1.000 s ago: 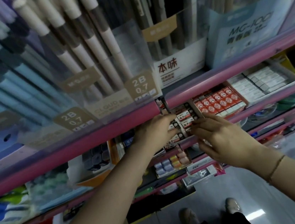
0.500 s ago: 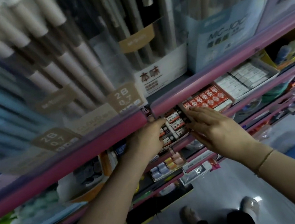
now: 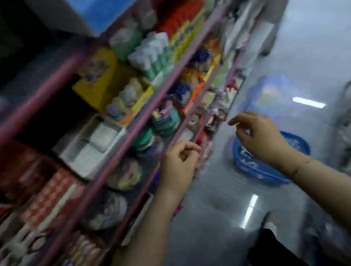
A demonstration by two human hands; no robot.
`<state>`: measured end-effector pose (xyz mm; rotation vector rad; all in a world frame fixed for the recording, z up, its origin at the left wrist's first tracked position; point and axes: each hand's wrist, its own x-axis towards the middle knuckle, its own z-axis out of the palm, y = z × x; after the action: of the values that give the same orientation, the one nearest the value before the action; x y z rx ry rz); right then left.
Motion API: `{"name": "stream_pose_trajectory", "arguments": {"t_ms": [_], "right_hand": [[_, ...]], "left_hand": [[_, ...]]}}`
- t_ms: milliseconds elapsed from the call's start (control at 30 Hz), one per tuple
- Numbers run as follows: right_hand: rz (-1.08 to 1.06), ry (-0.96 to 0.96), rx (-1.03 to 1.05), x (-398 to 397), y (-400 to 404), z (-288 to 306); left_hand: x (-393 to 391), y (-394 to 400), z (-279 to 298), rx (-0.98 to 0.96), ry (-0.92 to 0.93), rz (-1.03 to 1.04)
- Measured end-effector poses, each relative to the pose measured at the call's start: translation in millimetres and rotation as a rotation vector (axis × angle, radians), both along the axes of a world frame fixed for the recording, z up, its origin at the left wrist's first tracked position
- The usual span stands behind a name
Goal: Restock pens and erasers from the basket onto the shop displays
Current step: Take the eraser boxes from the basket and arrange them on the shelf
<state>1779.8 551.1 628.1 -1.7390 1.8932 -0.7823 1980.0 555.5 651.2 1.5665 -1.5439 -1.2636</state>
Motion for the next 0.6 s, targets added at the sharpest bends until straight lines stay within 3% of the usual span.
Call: {"name": "stream_pose_trajectory", "arguments": {"t_ms": [100,233,400,600], "right_hand": [[-0.298,-0.073,0.238,-120.3,-13.8,-38.3],[-0.543,-0.169,0.489,-229.6,-14.0,-117.1],[-0.659,-0.217,0.703,-284.3,-5.7,-261.4],[-0.585,-0.198,0.773,-322.9,-34.0,-508.2]], "left_hand": [[-100.9,-25.5,-54.2,0.368,0.173,0.104],[-193.7,-47.7,-140.1,0.602,0.084,0.102],[-267.1,-76.5,-287.2,0.646,-0.189,-0.164],[-328.5,-149.0,-521.1,0.499,-0.379,-0.489]]}}
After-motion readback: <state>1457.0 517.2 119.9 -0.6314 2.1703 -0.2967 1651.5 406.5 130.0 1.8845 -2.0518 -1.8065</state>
